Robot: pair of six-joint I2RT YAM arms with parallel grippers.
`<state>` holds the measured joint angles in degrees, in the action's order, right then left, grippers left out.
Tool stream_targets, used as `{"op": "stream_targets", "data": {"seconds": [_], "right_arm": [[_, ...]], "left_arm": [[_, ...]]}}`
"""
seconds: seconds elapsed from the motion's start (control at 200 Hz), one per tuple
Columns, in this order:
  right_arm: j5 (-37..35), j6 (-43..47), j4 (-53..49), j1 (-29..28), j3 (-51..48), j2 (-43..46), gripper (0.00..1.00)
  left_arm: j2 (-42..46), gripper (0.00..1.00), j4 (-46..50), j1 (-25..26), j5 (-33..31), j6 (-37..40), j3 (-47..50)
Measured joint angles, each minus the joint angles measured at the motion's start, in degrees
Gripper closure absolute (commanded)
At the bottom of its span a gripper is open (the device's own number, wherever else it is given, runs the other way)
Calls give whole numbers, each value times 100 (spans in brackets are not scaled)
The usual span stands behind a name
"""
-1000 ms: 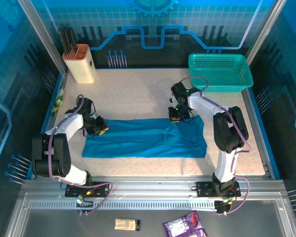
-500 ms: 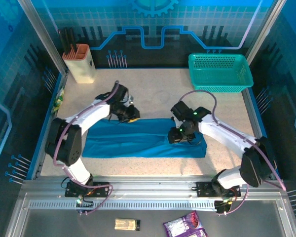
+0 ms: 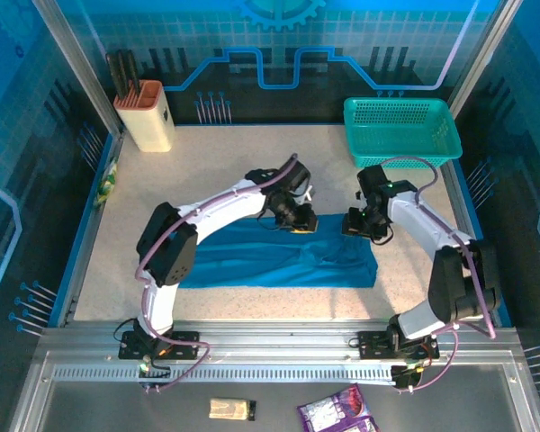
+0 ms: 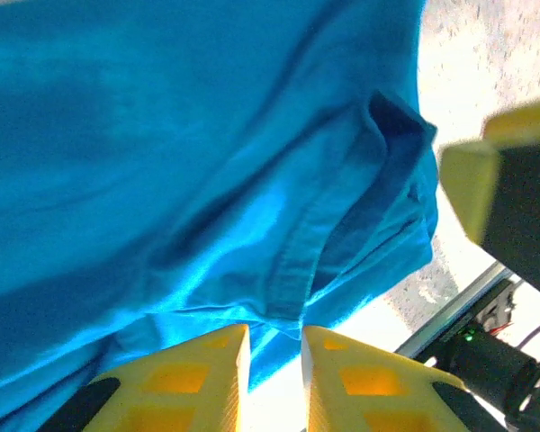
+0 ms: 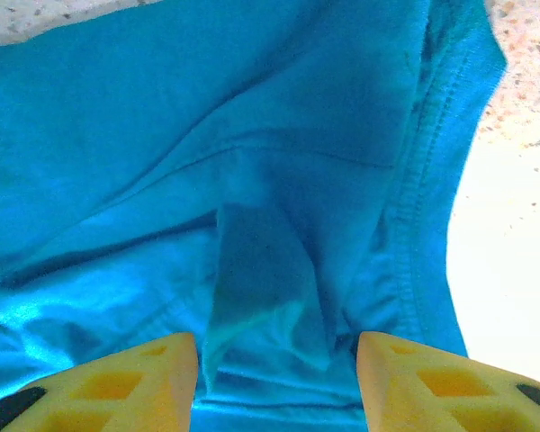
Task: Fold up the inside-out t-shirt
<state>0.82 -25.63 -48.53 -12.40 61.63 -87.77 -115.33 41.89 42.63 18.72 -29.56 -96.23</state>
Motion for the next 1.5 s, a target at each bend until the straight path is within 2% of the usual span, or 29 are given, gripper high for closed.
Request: {"op": "stream_targets", "data": {"seconds": [0.09, 0.18, 0.24, 0.295, 0.455, 0.57, 0.69, 0.841, 1.006, 1.226, 1.276, 1.361, 1.501], "right_arm": [[55, 105, 83, 0, 94, -321, 57], [68, 201, 151, 0, 133, -490, 82], [63, 208, 144, 0, 133, -494, 92], [52, 234, 151, 0, 131, -457, 96], [66, 258, 140, 0, 31, -125, 98], [79, 256, 103, 0, -22, 105, 98], [90, 254, 52, 0, -68, 216, 98], [90, 227, -24, -9, -173, 404, 99], [87, 74, -203, -122, -352, 866, 100], [70, -334, -457, -632, -857, 1537, 95], [68, -466, -507, -743, -1021, 1659, 91], [48, -710, -573, -874, -1325, 1832, 68], [-59, -925, -785, -909, -1482, 2017, 61]], "left_arm": [[-188, 75, 321, 356, -295, 114, -372], [-400, 74, 586, 658, -533, 155, -625], [-577, 74, 719, 820, -640, 164, -758], [-765, 74, 835, 933, -732, 166, -872], [-1307, 73, 1211, 1106, -1158, 162, -1246], [-1427, 73, 1421, 1115, -1495, 164, -1322], [-1429, 79, 1532, 1106, -1663, 179, -1325], [-1427, 100, 1593, 1106, -1792, 280, -1325], [-1298, 100, 1574, 1106, -1917, 271, -1191], [-487, 100, 1550, 1099, -1930, 258, -529], [-319, 100, 1523, 1099, -1904, 254, -374], [-118, 98, 1427, 1095, -1786, 254, -92], [-11, 92, 1224, 1095, -1403, 251, 365]]}}
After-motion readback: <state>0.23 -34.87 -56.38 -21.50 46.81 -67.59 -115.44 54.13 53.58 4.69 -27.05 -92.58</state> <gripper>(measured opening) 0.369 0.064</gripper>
